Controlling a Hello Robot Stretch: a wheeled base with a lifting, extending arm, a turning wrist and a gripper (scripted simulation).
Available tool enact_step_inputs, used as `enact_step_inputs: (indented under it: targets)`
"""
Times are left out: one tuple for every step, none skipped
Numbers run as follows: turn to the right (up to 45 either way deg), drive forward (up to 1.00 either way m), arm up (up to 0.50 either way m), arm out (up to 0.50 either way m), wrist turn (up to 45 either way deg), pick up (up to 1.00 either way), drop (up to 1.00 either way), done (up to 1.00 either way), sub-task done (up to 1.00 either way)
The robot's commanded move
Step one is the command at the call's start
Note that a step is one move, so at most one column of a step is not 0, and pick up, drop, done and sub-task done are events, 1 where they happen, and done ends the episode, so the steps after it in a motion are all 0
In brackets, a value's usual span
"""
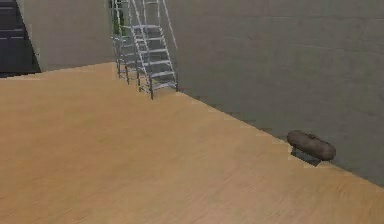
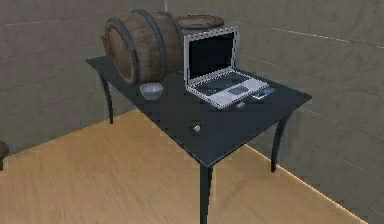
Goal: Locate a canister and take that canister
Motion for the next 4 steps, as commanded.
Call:
enact_step_inputs:
  targets:
    - [9.0,0.00,0.00,0.00,0.0,0.00,0.00,0.00,0.00]
    - [0.0,0.20,0.00,0.00,0.0,0.00,0.00,0.00,0.00]
    - [39.0,0.00,0.00,0.00,0.0,0.00,0.00,0.00,0.00]
    - [0.0,1.00,0.00,0.00,0.0,0.00,0.00,0.00,0.00]
